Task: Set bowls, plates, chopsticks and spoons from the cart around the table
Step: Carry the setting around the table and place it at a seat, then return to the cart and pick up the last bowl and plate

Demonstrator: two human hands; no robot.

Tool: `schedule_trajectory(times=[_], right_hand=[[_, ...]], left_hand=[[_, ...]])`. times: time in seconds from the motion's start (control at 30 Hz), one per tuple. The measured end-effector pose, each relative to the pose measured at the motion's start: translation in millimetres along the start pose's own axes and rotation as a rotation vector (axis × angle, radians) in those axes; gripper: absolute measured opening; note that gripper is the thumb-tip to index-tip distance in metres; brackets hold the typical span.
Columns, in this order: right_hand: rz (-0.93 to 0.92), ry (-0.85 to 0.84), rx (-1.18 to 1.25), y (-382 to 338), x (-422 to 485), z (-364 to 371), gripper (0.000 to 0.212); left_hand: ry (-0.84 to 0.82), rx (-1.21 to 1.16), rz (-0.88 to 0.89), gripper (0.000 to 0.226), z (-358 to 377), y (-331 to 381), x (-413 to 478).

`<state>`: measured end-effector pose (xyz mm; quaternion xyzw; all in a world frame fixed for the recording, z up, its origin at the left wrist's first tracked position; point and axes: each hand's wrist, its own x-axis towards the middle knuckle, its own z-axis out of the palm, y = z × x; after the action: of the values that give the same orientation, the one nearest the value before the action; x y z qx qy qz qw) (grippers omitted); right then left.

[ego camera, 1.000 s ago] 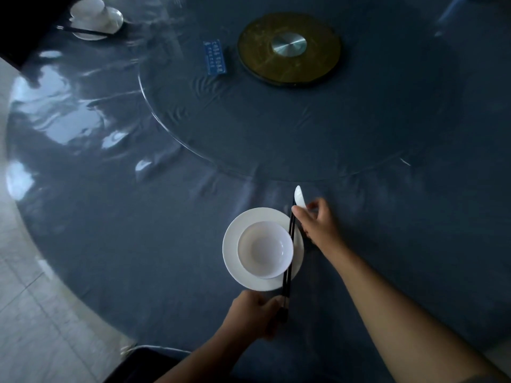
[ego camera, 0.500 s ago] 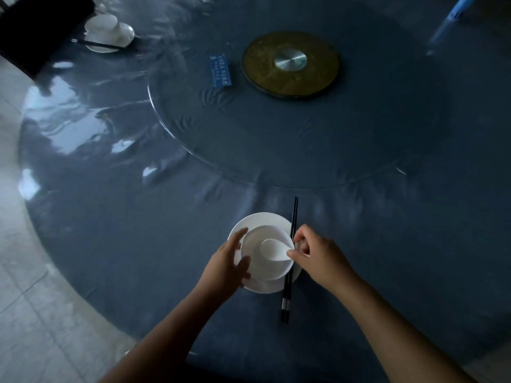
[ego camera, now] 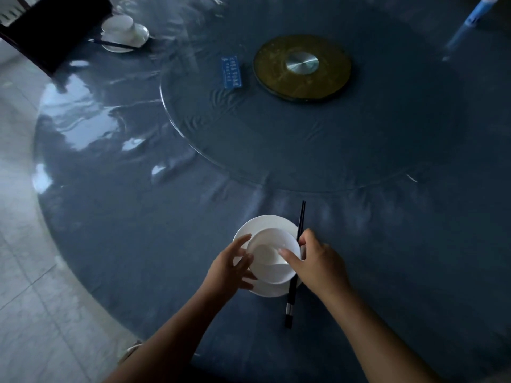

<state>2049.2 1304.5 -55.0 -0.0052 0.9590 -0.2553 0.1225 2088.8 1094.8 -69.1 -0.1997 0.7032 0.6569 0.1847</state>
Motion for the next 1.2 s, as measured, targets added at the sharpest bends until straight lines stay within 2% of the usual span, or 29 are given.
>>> schedule_trajectory(times=[0.17, 0.3, 0.43, 0.6, 0.83, 1.0, 1.2], right_hand=[[-0.091, 0.171, -0.215, -17.1, -1.6, -28.6, 0.047], [-0.195, 0.234, -0.216, -70.5, -10.7, -34.0, 0.04], [-0.301, 0.168, -0.194, -162.9, -31.5, 1.1, 0.038], [-0.468, 0.048, -0.146, -310.4, -68.8, 78.2, 0.037], [-0.641, -0.17, -0.179, -504.2, -104.3, 178.6, 0.034], [-0.708, -0.233, -0.26, -601.0, -85.3, 225.4, 0.038], [-0.739, -0.307, -0.295, -701.1, -14.3, 292.3, 0.043]], left_hand=[[0.037, 0.068, 0.023, 0.022, -30.3, 6.2, -10.8], [0.147, 0.325, 0.085, 0.018, -88.6, 15.5, -34.3], [0.292, 0.528, 0.185, 0.017, -177.0, 22.6, -79.6], [0.421, 0.745, 0.259, 0.022, -319.4, 4.3, -150.8], [0.621, 0.905, 0.216, 0.033, -500.0, -29.8, -237.4], [0.702, 0.927, 0.116, 0.036, -607.9, -43.2, -246.8], [0.771, 0.903, 0.042, 0.034, -724.4, -38.9, -197.0]])
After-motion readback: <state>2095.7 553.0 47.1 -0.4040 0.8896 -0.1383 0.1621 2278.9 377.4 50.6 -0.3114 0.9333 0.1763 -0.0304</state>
